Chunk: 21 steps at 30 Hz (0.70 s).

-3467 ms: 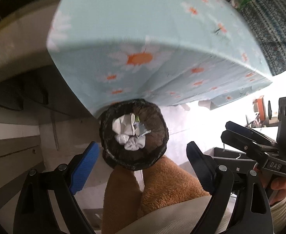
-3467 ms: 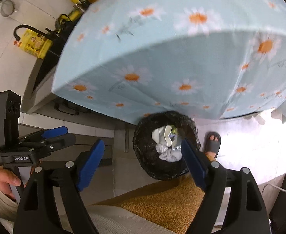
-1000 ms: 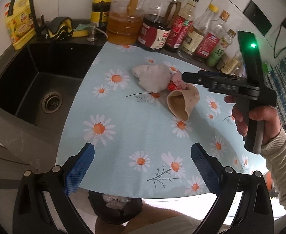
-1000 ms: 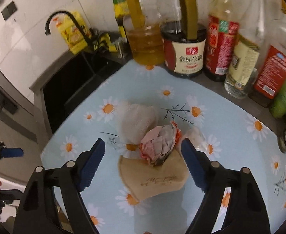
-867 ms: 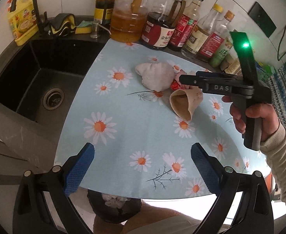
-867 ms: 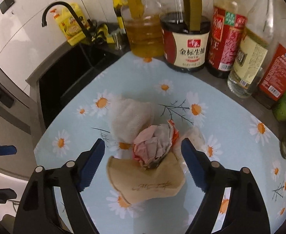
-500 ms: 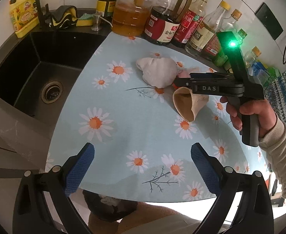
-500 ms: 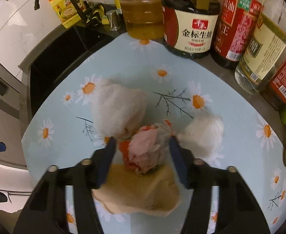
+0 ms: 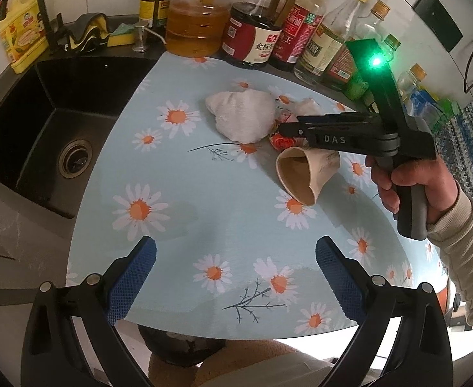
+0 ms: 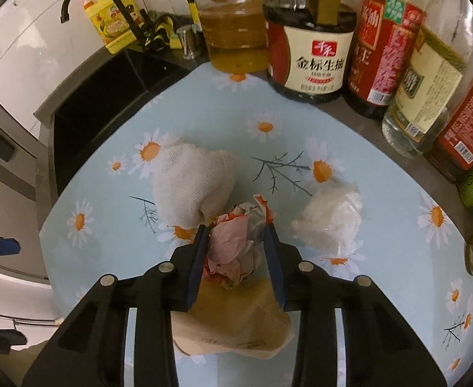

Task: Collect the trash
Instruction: 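Grasp the pink-red wrapper on the paper cone with the right tool, then grasp the tan paper cone with the left tool while the right tool holds the wrapper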

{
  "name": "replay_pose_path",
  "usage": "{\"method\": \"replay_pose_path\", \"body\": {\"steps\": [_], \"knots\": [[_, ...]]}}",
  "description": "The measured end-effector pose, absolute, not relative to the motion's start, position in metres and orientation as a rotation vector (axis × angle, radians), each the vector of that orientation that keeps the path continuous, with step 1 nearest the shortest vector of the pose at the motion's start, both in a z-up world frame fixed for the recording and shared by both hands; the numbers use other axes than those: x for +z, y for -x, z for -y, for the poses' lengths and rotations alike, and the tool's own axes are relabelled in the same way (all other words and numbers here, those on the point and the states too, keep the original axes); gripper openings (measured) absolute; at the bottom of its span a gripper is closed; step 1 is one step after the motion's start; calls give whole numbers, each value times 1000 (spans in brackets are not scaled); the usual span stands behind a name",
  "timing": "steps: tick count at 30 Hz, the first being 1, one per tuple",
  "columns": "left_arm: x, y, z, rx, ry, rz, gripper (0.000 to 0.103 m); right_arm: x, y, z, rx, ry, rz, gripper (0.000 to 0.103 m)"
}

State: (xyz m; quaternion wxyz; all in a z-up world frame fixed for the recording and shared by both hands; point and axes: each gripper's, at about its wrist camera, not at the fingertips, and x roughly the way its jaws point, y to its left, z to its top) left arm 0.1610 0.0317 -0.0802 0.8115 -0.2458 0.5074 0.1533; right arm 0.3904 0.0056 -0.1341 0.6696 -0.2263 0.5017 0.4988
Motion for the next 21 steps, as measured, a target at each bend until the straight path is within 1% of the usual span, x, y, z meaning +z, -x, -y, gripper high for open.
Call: {"method": "replay_pose_path", "body": {"steps": [11,21], "knots": [[-77,-184,-20,257,452,-1097,96,-74,-390,35,1113,366,-1039,36],[-82,-232,0,134,300,-1147,96,-49,-396,108,1011,228,-1025,36]]}}
